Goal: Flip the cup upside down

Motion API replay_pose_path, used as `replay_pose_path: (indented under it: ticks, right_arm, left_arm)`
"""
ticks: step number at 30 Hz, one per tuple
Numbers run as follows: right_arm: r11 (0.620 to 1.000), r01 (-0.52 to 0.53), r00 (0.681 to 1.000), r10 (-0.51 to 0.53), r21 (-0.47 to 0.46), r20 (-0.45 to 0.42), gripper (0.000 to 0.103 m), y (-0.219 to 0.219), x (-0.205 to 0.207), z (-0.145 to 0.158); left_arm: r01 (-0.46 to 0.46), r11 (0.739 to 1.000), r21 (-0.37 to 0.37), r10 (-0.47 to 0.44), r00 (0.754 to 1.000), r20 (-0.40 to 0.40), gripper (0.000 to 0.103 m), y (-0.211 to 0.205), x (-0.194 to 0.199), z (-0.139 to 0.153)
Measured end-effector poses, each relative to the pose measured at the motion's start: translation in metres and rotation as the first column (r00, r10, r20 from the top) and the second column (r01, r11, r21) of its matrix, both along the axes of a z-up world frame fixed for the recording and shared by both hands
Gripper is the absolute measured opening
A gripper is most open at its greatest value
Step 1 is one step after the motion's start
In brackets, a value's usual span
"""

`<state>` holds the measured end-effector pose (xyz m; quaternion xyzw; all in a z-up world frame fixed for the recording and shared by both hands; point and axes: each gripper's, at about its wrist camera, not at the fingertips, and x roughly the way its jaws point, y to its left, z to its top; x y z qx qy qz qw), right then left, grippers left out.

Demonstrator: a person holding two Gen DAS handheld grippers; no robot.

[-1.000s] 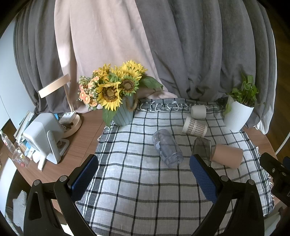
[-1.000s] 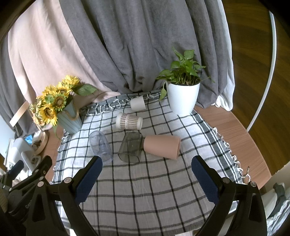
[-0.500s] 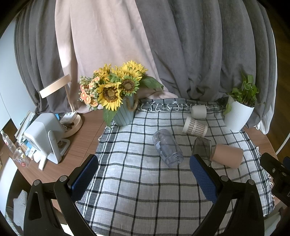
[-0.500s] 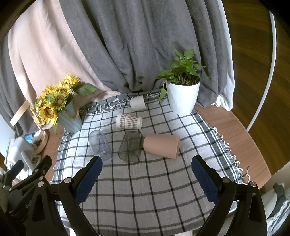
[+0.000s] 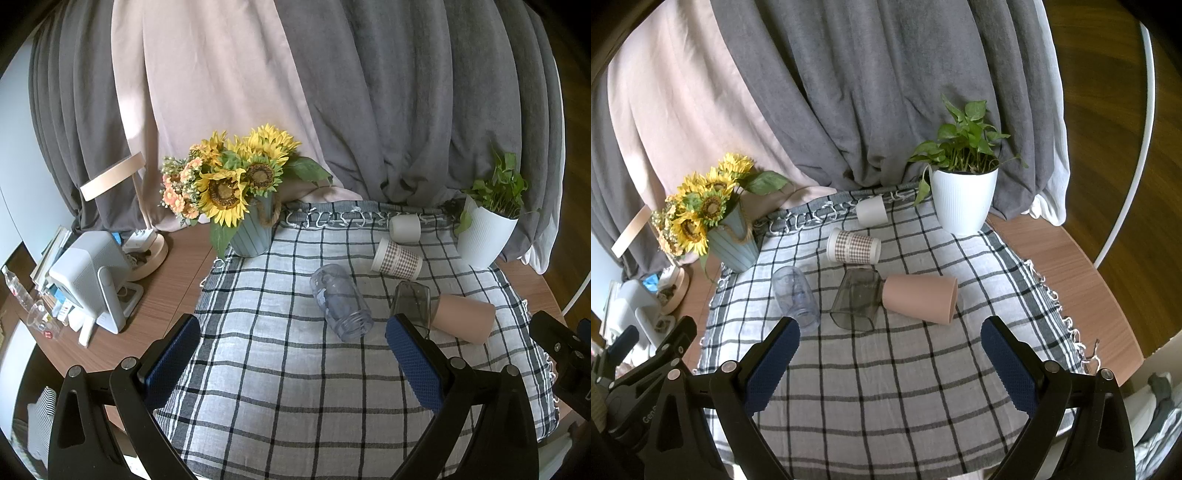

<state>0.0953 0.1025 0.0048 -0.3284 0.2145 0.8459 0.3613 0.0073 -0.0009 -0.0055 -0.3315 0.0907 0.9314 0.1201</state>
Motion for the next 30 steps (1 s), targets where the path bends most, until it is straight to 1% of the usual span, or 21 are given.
replay_pose_path:
  ticks: [9, 11, 14, 16, 18, 21, 24, 27, 29, 30]
  right_arm:
    - [1.000, -0.013, 1.000, 0.013, -0.007, 0.008, 0.099, 0.000, -0.004, -0.001]
    - [1.000, -0.021, 1.000, 0.021, -0.013, 0.013, 0.099, 0.002, -0.007, -0.003]
    - [0.999, -0.041, 0.999, 0.042, -0.028, 0.020, 0.099, 0.008, -0.012, -0.007]
    - [0.997, -0.057, 0.998, 0.059, -0.042, 0.031, 0.099, 0.016, -0.018, -0.009]
    - [0.995, -0.076, 0.996, 0.079, -0.061, 0.049, 0.099, 0.027, -0.027, -0.011]
    - [0.991, -0.100, 0.989, 0.108, -0.087, 0.096, 0.099, 0.048, -0.047, -0.014]
    - [0.980, -0.162, 0.976, 0.177, -0.119, 0.125, 0.099, 0.071, -0.071, -0.016]
    - [0.961, -0.234, 0.952, 0.258, -0.151, 0.167, 0.099, 0.088, -0.099, -0.021]
    - [0.943, -0.289, 0.926, 0.318, -0.164, 0.202, 0.099, 0.097, -0.120, -0.023]
    - [0.935, -0.313, 0.916, 0.343, -0.164, 0.207, 0.099, 0.099, -0.127, -0.024]
  left_arm:
    - [0.010, 1.000, -0.005, -0.010, 1.000, 0.007, 0.103, 0.001, 0.000, 0.001]
    - [0.016, 1.000, -0.016, -0.016, 1.000, 0.008, 0.103, 0.002, -0.002, -0.001]
    - [0.000, 0.998, -0.059, 0.002, 1.000, 0.029, 0.103, 0.009, -0.010, -0.003]
    - [-0.016, 0.999, -0.048, 0.018, 0.998, 0.056, 0.103, 0.014, -0.018, -0.003]
    - [-0.055, 0.997, -0.046, 0.059, 0.995, 0.085, 0.103, 0.021, -0.029, -0.006]
    - [-0.136, 0.990, -0.046, 0.142, 0.980, 0.140, 0.103, 0.025, -0.048, -0.012]
    - [-0.199, 0.980, -0.023, 0.199, 0.957, 0.209, 0.103, 0.028, -0.066, -0.021]
    - [-0.243, 0.970, -0.019, 0.240, 0.936, 0.258, 0.103, 0.036, -0.083, -0.029]
    - [-0.273, 0.962, -0.026, 0.270, 0.923, 0.276, 0.103, 0.040, -0.091, -0.033]
    - [-0.296, 0.955, -0.024, 0.290, 0.911, 0.294, 0.103, 0.042, -0.098, -0.036]
